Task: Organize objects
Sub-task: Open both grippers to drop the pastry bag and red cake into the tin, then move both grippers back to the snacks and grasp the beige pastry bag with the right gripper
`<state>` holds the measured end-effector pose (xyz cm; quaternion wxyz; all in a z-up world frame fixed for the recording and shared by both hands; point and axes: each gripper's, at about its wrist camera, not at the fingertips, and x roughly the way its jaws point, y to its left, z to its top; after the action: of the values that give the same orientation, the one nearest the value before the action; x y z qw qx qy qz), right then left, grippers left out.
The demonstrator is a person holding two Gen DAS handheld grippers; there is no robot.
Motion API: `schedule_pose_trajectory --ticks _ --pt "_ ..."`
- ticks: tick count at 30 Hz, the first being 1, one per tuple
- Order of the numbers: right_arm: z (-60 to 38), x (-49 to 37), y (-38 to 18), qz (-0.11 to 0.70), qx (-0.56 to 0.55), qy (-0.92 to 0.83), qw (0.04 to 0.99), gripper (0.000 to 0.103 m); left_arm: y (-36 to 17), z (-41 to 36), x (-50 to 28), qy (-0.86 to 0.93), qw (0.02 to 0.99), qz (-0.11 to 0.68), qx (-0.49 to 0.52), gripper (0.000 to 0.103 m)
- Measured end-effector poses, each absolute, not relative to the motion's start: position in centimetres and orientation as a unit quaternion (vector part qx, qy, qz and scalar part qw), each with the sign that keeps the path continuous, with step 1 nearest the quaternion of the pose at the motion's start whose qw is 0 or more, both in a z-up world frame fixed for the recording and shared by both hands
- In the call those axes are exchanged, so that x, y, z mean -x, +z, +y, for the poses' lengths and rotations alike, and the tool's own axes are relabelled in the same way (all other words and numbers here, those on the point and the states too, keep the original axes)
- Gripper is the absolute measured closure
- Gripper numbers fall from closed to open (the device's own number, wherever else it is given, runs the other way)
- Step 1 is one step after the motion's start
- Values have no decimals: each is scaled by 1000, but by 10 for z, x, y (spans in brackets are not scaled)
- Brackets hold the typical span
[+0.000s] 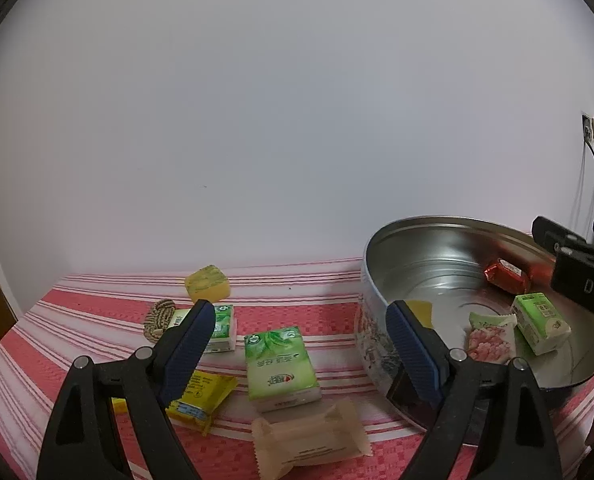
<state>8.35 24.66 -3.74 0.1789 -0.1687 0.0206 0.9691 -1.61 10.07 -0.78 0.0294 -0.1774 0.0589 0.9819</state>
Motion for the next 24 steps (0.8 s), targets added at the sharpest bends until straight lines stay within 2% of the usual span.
schedule_pose_trajectory --ticks 7,24 --pt "237 -81 -48 8 183 967 178 10 -10 90 10 983 30 60 171 14" --pt "203 -108 -46 -22 129 976 172 10 -13 27 6 982 15 68 175 14"
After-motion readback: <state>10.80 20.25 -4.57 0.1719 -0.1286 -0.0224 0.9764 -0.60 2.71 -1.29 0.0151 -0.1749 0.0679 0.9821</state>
